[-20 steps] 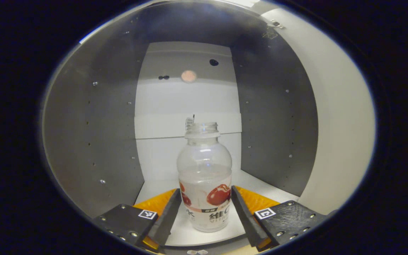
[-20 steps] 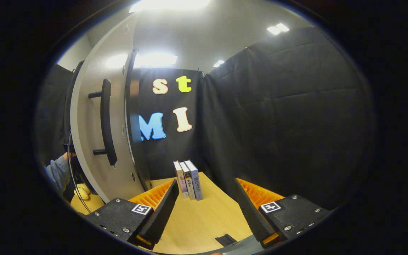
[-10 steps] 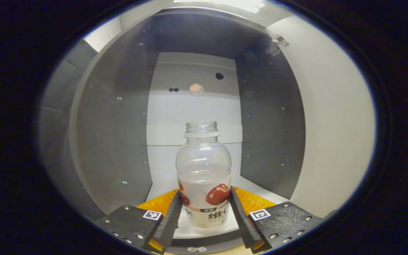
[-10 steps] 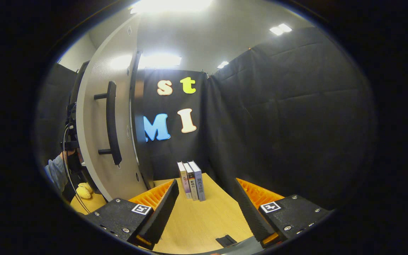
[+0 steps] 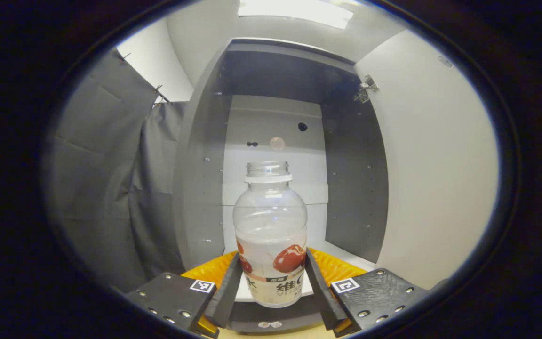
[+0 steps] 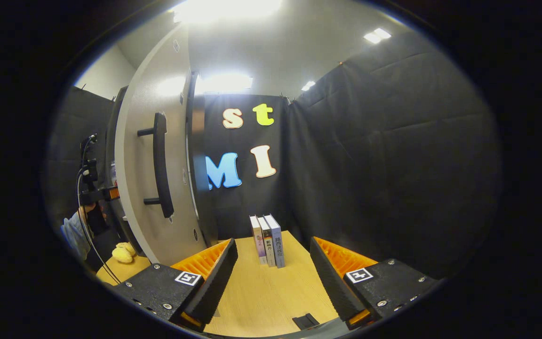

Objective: Open the cabinet door with the right hand, grasp the bottle in the cabinet with the left hand and place it on the coaster, then close the cabinet door with the right hand.

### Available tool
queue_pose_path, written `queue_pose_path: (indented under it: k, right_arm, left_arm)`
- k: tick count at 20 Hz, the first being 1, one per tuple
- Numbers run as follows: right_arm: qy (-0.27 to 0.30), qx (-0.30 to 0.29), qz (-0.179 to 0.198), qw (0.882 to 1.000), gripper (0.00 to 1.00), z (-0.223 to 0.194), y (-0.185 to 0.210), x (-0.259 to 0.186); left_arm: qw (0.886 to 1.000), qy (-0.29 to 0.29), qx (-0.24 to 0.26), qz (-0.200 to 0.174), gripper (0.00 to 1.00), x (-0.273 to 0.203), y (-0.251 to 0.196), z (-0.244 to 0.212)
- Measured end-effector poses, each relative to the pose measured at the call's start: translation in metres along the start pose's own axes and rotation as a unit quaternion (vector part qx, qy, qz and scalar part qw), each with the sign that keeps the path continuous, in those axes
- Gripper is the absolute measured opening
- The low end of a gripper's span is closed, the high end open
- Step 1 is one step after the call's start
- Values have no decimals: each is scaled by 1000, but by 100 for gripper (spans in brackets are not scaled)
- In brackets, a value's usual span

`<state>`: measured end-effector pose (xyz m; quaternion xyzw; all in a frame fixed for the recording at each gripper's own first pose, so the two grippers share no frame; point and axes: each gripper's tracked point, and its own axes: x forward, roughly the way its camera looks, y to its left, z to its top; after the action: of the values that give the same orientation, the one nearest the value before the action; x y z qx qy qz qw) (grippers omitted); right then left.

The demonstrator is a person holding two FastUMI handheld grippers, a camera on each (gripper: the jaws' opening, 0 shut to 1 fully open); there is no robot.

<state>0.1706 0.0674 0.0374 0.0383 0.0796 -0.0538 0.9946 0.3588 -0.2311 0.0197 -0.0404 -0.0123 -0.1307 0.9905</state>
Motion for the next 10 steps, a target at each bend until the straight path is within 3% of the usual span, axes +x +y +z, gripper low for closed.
queue_pose_path:
  k: [4, 6, 8, 10]
  right_arm:
    - [2, 6, 16, 1000, 95, -5, 0, 0]
    - [2, 8, 24, 1000, 92, -8, 1, -1]
    - [4, 6, 35, 999, 95, -10, 2, -2]
    - [5, -4, 40, 999, 95, -12, 1, -3]
  left_arm:
    - [1000, -5, -3, 3, 71, 0, 0, 1]
    - [1000, -8, -2, 8, 73, 0, 2, 1]
    - [1000, -5, 5, 19, 78, -1, 1, 1]
    - [1000, -1, 0, 27, 75, 2, 0, -2]
